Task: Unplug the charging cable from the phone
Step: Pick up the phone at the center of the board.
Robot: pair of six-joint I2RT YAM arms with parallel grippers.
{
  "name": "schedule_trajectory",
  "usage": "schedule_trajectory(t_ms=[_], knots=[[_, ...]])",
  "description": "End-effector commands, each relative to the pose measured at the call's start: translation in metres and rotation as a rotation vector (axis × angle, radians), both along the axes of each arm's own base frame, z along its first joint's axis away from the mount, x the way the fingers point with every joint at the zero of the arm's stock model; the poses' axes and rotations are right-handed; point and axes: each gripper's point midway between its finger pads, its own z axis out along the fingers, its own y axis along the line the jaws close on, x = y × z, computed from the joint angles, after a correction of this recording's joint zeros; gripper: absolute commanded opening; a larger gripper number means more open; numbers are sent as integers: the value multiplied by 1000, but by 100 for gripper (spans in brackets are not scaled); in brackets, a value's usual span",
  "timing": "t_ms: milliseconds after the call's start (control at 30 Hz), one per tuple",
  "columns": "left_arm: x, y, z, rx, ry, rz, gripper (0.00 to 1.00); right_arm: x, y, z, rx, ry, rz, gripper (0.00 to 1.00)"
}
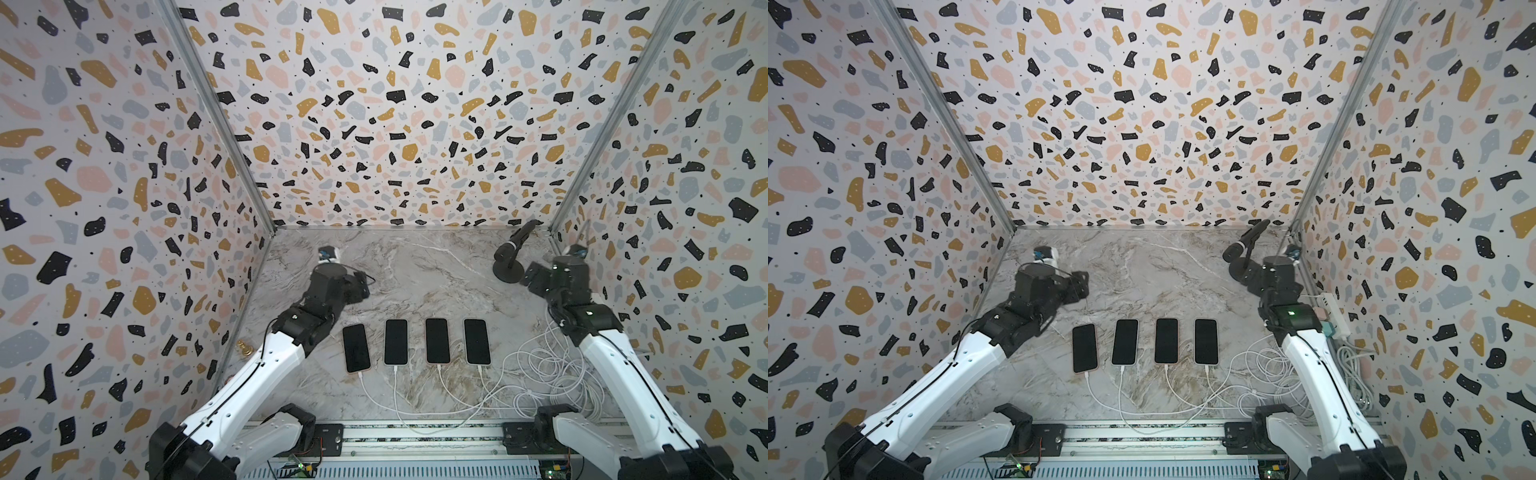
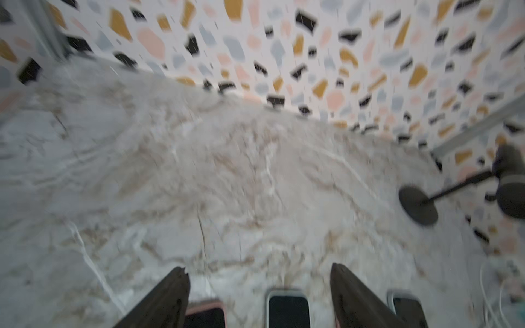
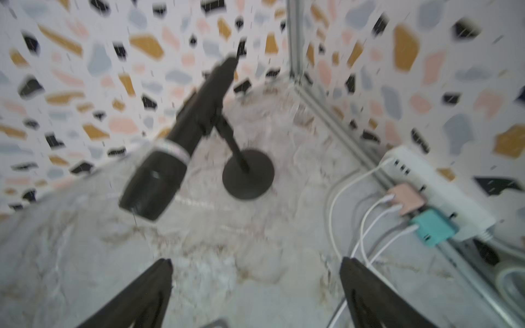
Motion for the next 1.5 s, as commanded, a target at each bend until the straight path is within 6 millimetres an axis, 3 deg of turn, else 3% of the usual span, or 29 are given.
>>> schedule_trajectory(t_ms=[0,133,200,333,533,733,967,1333,1467], knots=[[-51,7,-31,59,163,-34,82,-72,10,-71,-56,307,60,100],[-79,15,-43,23,157,-36,83,-97,30,-85,-55,278,171,100],[-88,20,-47,28,158,-26,83,-100,40,-90,-41,271,224,99],[-102,9,-62,12,167,-57,83,-102,59,-105,3,388,291,99],[-113,-5,-83,99,190,-91,83,-93,90,-127,65,473,398,100],[-119,-21,-95,219,191,-130,84,-86,108,-139,93,510,465,100],[-118,-28,-99,178,184,-140,85,-86,121,-157,112,569,510,100],[-119,-32,-103,129,176,-139,88,-93,139,-168,105,628,563,100],[-120,-26,-104,124,184,-111,88,-91,131,-170,53,662,513,100]])
